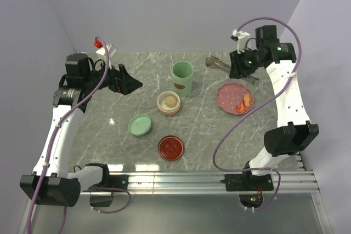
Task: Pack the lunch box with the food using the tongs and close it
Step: Place the food into the lunch box
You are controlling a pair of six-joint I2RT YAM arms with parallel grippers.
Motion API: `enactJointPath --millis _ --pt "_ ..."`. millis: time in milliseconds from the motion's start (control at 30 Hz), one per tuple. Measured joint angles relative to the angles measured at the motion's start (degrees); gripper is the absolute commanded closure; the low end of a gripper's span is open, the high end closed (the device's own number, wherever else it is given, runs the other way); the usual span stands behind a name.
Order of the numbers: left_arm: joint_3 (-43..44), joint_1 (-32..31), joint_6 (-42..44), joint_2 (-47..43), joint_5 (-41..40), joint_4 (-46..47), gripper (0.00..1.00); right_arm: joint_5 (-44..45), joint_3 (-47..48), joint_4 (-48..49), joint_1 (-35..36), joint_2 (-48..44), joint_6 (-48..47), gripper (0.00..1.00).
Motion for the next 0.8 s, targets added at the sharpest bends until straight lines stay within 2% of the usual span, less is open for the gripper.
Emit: enactJointPath --millis 233,433,733,800 --pt "0.00 0.00 0.83 0.22 0.00 -0.24 0.01 -0.70 3.80 2.12 9.29 2.67 5.03 0.57" --pt "0.00 0.00 1.01 0.24 0.00 -0.44 0.01 1.66 4.76 5.49 14.23 7.26 7.56 0.56" --pt "0.00 0.00 1.03 0.94 -0.04 -0.44 0.00 6.78 7.15 6.91 17.49 13.00 9.84 0.40" --pt "0.00 0.00 1.03 0.94 -0.04 -0.44 0.01 7.58 7.17 6.93 17.66 12.98 10.23 0.40"
